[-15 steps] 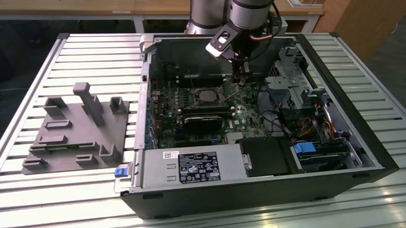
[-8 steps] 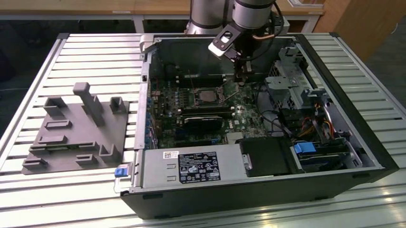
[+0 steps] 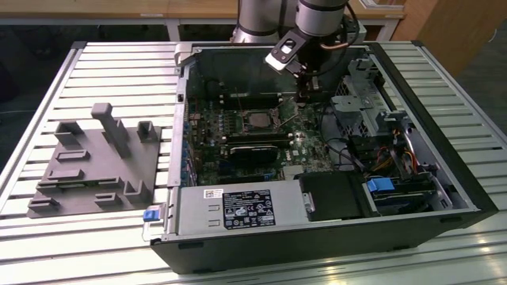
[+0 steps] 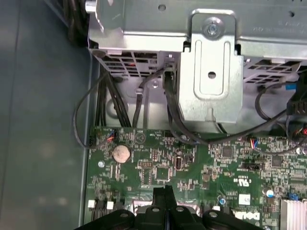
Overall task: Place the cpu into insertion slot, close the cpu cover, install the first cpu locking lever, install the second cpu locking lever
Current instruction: 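Close the cpu cover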
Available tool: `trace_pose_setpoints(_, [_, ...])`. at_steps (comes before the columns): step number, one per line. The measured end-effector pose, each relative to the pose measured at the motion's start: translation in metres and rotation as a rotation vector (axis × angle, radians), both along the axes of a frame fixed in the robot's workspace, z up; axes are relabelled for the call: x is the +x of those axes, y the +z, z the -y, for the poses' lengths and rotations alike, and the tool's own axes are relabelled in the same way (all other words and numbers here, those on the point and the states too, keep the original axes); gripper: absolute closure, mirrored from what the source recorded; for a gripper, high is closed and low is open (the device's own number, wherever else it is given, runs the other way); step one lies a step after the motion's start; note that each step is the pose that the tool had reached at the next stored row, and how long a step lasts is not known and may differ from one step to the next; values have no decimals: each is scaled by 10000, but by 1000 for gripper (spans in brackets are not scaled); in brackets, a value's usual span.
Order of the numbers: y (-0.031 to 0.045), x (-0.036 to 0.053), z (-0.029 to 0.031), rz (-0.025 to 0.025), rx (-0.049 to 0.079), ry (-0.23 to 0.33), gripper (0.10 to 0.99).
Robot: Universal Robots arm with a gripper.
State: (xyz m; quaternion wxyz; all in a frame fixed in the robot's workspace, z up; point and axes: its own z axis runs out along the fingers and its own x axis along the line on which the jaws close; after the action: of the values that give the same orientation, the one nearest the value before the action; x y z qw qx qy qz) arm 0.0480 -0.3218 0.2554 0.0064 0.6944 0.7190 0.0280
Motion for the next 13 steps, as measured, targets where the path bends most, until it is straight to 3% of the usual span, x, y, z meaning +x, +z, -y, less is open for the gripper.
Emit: trace_pose_setpoints(13, [-24,92,-4,-14,-1,0,980])
